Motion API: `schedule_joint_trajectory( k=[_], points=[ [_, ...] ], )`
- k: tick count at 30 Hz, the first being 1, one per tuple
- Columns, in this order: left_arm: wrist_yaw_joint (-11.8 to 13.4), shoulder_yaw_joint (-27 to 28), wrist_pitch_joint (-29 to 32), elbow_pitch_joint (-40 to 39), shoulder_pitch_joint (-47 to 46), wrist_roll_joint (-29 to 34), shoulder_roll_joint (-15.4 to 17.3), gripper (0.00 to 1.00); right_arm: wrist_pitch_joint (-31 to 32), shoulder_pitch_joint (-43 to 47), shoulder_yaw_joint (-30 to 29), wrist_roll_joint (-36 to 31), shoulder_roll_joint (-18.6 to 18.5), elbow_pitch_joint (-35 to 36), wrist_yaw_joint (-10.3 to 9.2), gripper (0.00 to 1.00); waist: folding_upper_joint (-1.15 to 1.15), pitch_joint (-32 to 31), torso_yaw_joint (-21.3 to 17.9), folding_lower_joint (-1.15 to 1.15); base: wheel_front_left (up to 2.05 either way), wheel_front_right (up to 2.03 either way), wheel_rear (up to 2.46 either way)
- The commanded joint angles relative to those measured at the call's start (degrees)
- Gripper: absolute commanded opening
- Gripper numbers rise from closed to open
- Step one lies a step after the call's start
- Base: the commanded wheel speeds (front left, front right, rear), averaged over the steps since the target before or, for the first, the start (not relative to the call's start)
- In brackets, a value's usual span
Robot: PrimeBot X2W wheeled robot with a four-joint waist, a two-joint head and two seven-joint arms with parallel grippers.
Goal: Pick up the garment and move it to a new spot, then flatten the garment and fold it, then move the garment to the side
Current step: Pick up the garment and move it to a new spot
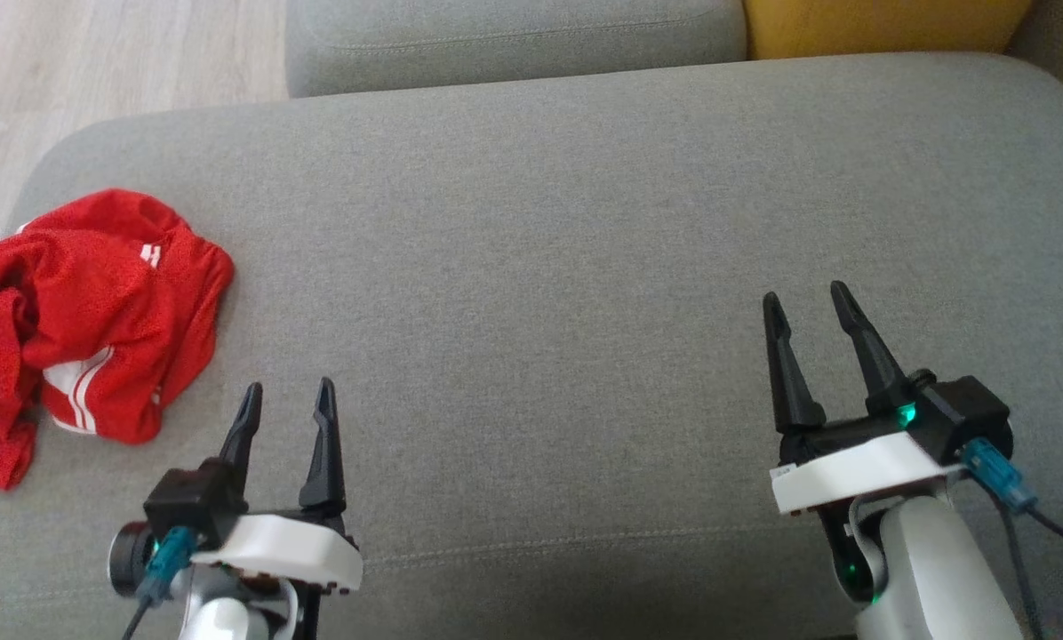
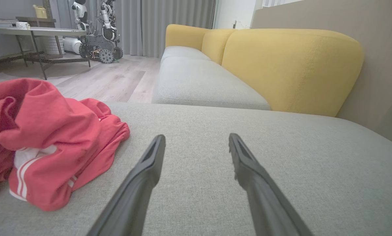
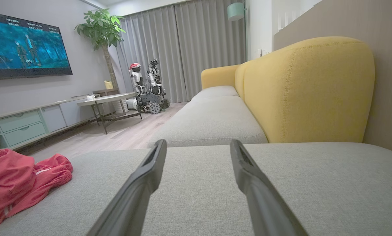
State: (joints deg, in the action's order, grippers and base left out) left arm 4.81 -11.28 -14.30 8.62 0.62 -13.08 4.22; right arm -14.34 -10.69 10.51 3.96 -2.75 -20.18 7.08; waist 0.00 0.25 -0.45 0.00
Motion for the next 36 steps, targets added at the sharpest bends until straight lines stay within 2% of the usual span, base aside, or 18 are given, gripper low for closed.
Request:
schedule_joint_trajectory(
  k=[1,12,17,22,36],
  points=[
    [-0.45,2.66,-0.70,-1.81,-3.10,0.90,-0.15,1.00,-0.66,-1.92,1.16,0.47,-0.13,1.72,0.41,1.00,0.00,0.04,-0.06,0.00,0.00,0.00,0.00],
    [-2.43,4.88,-0.70,-1.81,-3.24,3.59,-1.21,1.00,-0.66,-2.25,0.92,0.93,-0.13,1.74,0.41,1.00,0.00,0.23,-0.05,0.00,0.00,0.00,0.00],
    [-2.69,5.35,-0.70,-1.82,-3.54,4.06,-1.30,1.00,-0.66,-2.18,0.68,0.91,-0.13,1.93,0.41,1.00,0.00,0.23,1.18,0.00,0.00,0.00,0.00],
    [-2.38,5.67,-0.70,-2.05,-3.68,3.87,-1.33,1.00,-0.66,-2.00,1.65,0.71,-0.13,2.03,0.41,1.00,0.00,0.20,4.15,0.00,0.00,0.00,0.00],
    [-1.95,8.68,-0.70,-3.99,-2.48,3.96,-1.34,1.00,-0.66,-2.19,5.23,0.98,-0.13,2.18,0.41,1.00,0.00,0.20,15.53,0.00,0.00,0.00,0.00]
  ],
)
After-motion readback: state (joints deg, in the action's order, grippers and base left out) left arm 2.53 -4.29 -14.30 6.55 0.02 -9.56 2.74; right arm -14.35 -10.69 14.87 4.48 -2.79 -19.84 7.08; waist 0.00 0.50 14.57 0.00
